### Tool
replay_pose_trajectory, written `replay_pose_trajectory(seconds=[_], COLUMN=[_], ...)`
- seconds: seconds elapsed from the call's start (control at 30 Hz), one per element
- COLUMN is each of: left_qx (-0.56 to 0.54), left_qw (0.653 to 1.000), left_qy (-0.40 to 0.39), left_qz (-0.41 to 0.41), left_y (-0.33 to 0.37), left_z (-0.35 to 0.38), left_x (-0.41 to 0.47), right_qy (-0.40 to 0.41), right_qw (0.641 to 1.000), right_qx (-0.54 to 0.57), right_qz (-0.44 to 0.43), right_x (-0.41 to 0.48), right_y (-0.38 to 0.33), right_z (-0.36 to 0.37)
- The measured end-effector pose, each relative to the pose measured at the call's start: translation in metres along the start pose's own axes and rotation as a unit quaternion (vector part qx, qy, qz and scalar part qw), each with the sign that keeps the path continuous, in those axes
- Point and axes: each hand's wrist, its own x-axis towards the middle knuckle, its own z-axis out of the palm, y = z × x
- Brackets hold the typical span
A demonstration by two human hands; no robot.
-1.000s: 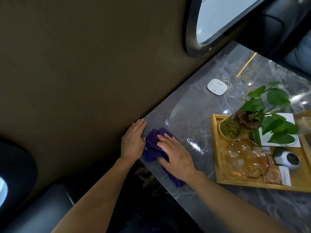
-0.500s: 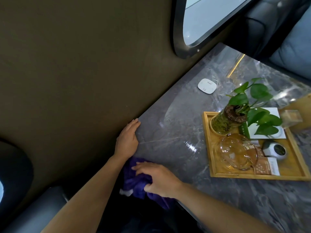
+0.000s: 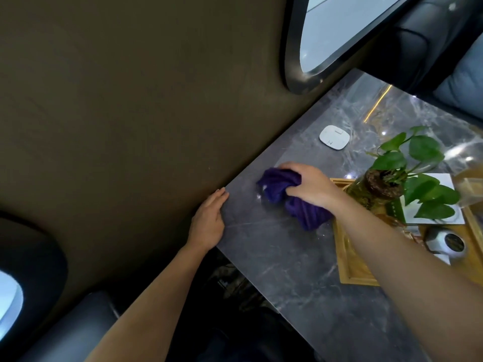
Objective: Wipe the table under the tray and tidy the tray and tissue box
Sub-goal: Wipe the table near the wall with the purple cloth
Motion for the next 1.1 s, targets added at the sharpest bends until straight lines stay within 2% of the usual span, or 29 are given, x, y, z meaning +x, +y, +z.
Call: replay_pose_trajectory(seconds=[0.1,0.17,0.3,0.4,0.5,0.57,0.73,1.0,1.1], left_qx=[0.016,0.084,0.188,0.213,0.215,0.212,0.210,0.222,0.226], left_qw=[1.000,0.996,0.978,0.971,0.971,0.971,0.971,0.971,0.971], left_qy=[0.012,0.030,0.066,0.077,0.073,0.075,0.076,0.054,0.043], left_qz=[0.007,0.029,0.068,0.074,0.073,0.077,0.088,0.071,0.058], left_y=[-0.001,-0.004,-0.009,-0.009,-0.009,-0.009,-0.006,-0.005,-0.002], left_z=[0.004,0.009,0.019,0.022,0.022,0.021,0.019,0.020,0.021], left_x=[0.001,-0.001,-0.005,-0.004,-0.004,-0.004,-0.005,-0.004,-0.003], right_qy=[-0.044,-0.031,0.057,0.112,0.124,0.117,0.026,0.050,0.017], right_qw=[0.984,0.972,0.977,0.979,0.979,0.980,0.986,0.975,0.981], right_qx=[-0.154,-0.205,-0.194,-0.168,-0.161,-0.158,-0.161,-0.201,-0.165], right_qz=[0.079,0.111,0.061,0.035,0.027,0.007,-0.029,-0.087,-0.104], right_x=[0.015,0.018,0.009,-0.001,-0.014,-0.024,-0.053,-0.108,-0.116], right_y=[0.024,0.033,0.040,0.037,0.032,0.028,0.011,-0.023,-0.026], right_z=[0.002,0.010,0.029,0.042,0.054,0.065,0.097,0.140,0.144])
